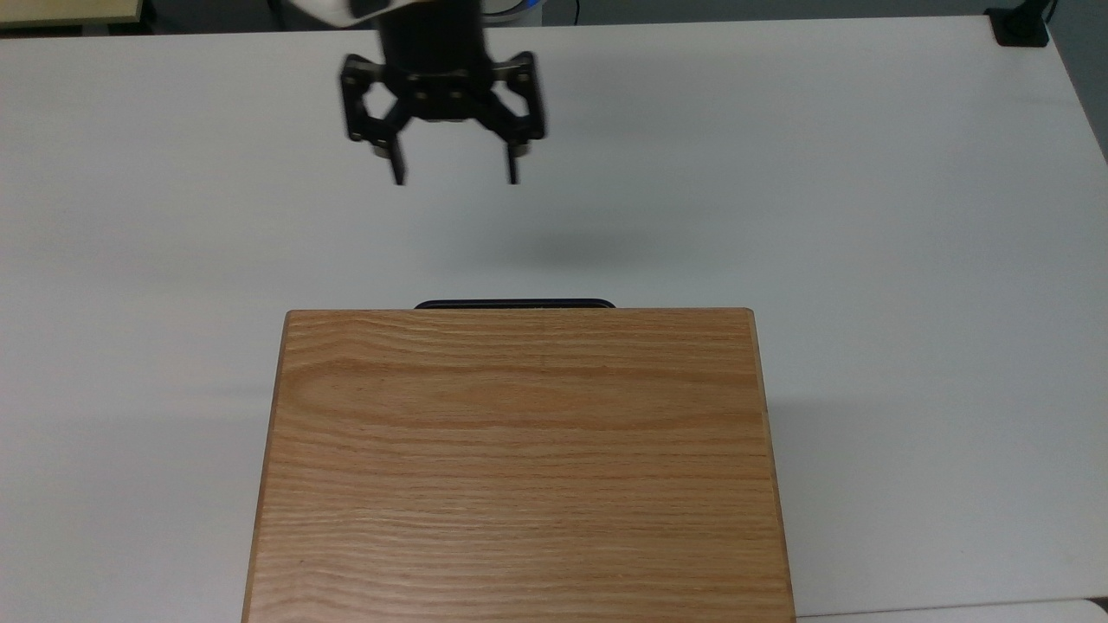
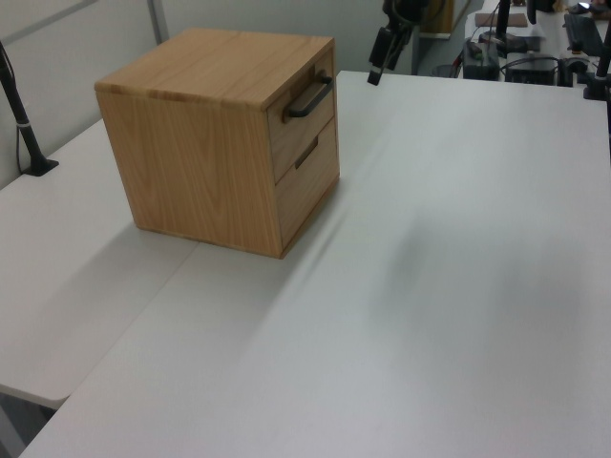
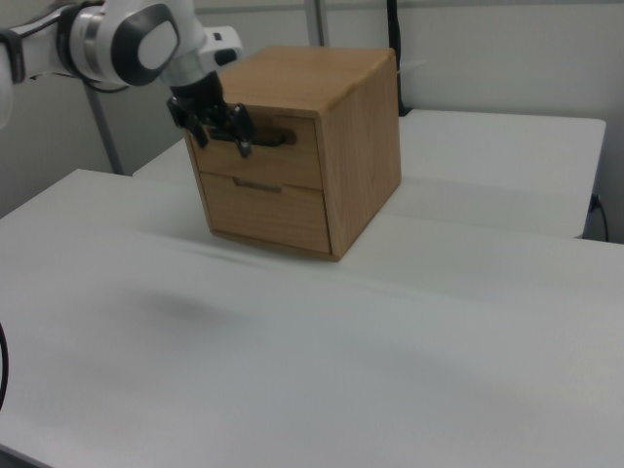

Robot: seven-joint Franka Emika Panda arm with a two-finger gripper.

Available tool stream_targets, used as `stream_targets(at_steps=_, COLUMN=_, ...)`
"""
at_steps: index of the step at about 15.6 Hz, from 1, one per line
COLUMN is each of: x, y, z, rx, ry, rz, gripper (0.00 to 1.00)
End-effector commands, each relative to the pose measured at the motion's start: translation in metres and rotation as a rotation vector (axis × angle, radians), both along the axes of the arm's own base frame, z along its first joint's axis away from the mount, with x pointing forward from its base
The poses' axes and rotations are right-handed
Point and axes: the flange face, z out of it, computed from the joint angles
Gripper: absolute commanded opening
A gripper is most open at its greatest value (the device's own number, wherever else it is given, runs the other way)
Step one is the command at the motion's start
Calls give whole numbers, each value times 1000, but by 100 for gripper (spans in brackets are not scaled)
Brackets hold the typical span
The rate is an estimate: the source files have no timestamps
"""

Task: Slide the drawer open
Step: 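Move the open gripper down toward the upper drawer's black handle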

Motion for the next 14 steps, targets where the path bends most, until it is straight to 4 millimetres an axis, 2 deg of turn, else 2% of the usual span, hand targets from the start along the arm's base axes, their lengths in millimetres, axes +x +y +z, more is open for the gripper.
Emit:
stream_targets(at_steps=1, x=11, y=35, z=-4, rx=10, ry=-52, rz=58, gripper=100)
stream_targets(at_steps=2, x=15, y=39, z=-8, rx=-35, ry=-74, rz=142, gripper=100)
stream_targets(at_steps=4, x=17, y=46, z=-18, rx=-236, ry=-70, rz=550, gripper=100)
stream_targets(at_steps=5, x=16, y=52, z=-19, rx=-278, ry=-72, rz=649, gripper=100)
stream_targets(at_steps=8, x=21, y=42, z=-20, rx=-453, ry=-48, rz=745, gripper=100)
stream_targets(at_steps=10, x=26, y=43, z=-13, rx=-541, ry=-102, rz=818, gripper=100)
stream_targets(at_steps=11, x=30, y=48, z=-14, rx=-598, ry=-129, rz=866, gripper=97)
stream_targets(at_steps=13, x=42, y=64, z=-35, rx=-667, ry=-145, rz=924, gripper=86)
stream_targets(at_steps=14, x=45, y=64, z=-39, rx=-687, ry=-139, rz=932, gripper=82)
